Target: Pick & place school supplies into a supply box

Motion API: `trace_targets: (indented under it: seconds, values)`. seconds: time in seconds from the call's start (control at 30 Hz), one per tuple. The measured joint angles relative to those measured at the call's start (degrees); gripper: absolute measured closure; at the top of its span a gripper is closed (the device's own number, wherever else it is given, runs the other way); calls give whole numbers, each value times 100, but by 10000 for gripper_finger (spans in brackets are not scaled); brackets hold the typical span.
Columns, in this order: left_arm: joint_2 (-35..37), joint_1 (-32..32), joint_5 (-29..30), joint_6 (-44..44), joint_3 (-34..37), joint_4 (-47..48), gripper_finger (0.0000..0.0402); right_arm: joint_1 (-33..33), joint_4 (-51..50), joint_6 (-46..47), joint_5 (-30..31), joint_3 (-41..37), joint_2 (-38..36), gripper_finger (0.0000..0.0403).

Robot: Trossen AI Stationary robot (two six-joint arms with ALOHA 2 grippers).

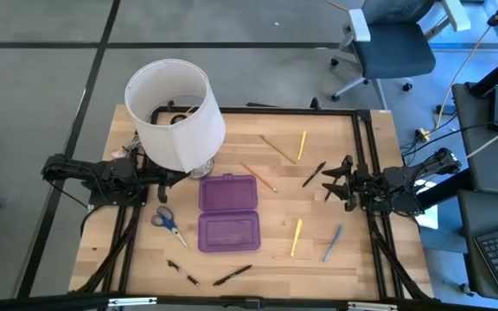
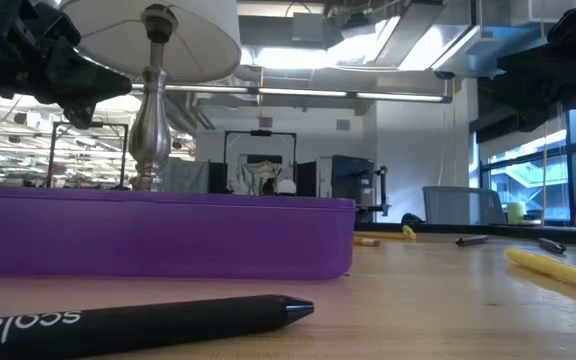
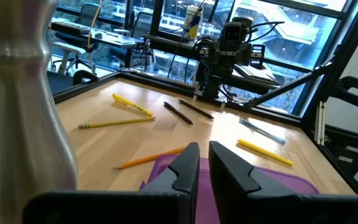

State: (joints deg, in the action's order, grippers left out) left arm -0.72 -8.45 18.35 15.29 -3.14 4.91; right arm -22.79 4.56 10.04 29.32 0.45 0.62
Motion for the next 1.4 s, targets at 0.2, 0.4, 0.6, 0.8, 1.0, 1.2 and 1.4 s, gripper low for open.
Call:
trace_targets:
  seconds: [0.2, 0.4, 0.6, 0.8, 1.0, 1.2, 1.4]
  values:
    - [1, 0, 0, -1, 0, 1, 370, -2, 1, -1, 0, 1, 0, 188]
    - [-1, 0, 2, -2, 0, 0, 370, -1, 1, -2, 0, 2, 0, 188]
    - [0, -1, -4, 57, 0, 0, 370, 0, 0, -2, 0, 0, 2, 188]
    - [1, -4, -2, 240, 0, 0, 370, -1, 39, 17, 0, 0, -1, 188]
    - [-1, -4, -112, 212, 0, 0, 370, -1, 33, 13, 0, 0, -2, 188]
    - [0, -4, -610, 197, 0, -2, 370, -2, 30, 12, 0, 0, -2, 188]
    - [1, -4, -881, 193, 0, -2, 370, -2, 24, 4, 0, 0, 0, 188]
